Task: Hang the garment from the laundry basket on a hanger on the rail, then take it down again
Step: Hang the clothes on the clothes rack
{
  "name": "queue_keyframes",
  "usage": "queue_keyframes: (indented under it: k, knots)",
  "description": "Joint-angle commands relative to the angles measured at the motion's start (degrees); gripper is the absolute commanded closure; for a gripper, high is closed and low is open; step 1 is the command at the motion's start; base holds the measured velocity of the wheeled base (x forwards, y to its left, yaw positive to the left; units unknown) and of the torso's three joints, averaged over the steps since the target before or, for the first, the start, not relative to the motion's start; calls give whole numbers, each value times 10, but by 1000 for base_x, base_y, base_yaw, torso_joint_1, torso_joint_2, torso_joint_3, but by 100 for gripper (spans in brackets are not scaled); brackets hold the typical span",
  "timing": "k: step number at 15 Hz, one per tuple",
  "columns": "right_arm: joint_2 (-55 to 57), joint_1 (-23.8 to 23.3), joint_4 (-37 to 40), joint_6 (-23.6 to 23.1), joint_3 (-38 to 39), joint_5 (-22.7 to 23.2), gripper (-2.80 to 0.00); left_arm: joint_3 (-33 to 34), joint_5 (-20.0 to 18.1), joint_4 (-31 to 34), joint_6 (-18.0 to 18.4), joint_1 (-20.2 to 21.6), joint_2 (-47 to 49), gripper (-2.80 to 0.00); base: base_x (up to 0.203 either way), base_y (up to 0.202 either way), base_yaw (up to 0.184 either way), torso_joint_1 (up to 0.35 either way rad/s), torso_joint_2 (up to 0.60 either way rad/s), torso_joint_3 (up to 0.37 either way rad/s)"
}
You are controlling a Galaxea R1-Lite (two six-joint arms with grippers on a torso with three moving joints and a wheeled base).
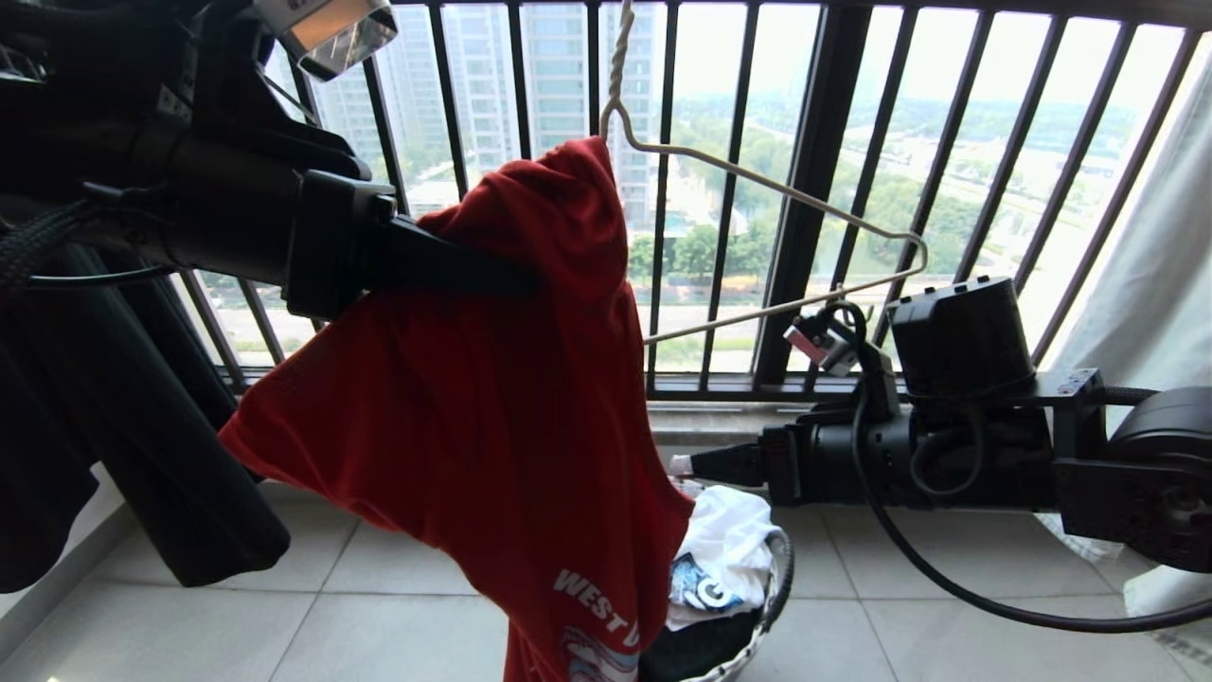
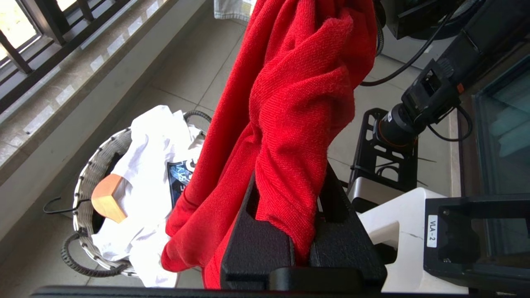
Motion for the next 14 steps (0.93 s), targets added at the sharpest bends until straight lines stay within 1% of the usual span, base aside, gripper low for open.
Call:
queue_keyframes:
  k: [1,4,5,6,7,9,10,11,12,14]
  knots:
    - [3,-1,-1,14,-9,0,-280,8,-3,1,1,0,-9,0,0,0,0,0,0,0]
    - [1,9,3,15,-2,-3,-280,5,-2,1,2,0,-7,0,0,0,0,0,0,0]
    - [-2,14,28,12,-3,-3,-280,4,-2,1,2,0,-6,0,0,0,0,0,0,0]
    - [-6,18,54,-4,-6,-3,-280,3,-2,0,2,0,-7,0,0,0,0,0,0,0]
    - [-9,20,64,-18,-6,-3,-280,5,-1,-10,2,0,-8,0,0,0,0,0,0,0]
    - [-12,27,77,-23,-4,-4,-280,22,2,-49,1,0,-9,0,0,0,0,0,0,0]
    - [-13,28,87,-27,-4,-4,-280,24,2,-51,-2,0,-11,0,0,0,0,0,0,0]
    - [-13,29,95,-45,-4,-5,-280,25,2,-51,-3,0,-12,0,0,0,0,0,0,0]
    - [-12,31,111,-65,-3,-14,-280,25,2,-51,-4,0,-12,0,0,0,0,0,0,0]
    - [3,47,126,-85,-5,-73,-280,27,2,-51,-5,0,-20,0,0,0,0,0,0,0]
